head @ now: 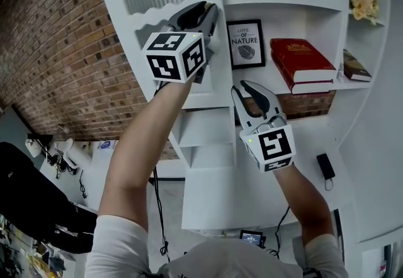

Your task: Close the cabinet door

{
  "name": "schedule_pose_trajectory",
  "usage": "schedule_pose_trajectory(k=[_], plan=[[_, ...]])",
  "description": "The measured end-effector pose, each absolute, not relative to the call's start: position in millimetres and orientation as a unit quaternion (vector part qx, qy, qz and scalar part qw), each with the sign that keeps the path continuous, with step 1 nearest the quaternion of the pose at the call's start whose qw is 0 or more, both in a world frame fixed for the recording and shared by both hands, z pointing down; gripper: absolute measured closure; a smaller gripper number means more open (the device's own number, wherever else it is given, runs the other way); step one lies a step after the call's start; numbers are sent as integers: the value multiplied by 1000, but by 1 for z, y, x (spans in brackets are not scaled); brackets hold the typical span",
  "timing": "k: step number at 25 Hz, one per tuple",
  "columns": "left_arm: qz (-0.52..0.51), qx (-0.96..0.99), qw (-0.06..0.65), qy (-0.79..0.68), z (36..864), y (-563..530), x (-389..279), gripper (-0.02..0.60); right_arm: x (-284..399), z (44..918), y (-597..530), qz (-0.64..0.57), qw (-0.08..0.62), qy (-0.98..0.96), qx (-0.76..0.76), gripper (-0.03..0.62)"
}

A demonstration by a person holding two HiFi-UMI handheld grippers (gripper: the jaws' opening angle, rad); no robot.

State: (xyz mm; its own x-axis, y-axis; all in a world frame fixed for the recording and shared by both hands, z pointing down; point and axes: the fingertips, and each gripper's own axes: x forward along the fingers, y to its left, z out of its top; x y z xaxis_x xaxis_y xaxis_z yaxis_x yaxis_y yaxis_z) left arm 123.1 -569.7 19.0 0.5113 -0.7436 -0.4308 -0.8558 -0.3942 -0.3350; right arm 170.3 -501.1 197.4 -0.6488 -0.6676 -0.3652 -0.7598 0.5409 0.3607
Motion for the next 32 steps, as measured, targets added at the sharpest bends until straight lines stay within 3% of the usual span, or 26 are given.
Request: schedule_pose_trajectory(k=[32], plan=[[97, -834, 259, 477, 22, -591, 121, 494, 178, 208, -503, 247, 71, 869, -423, 513]])
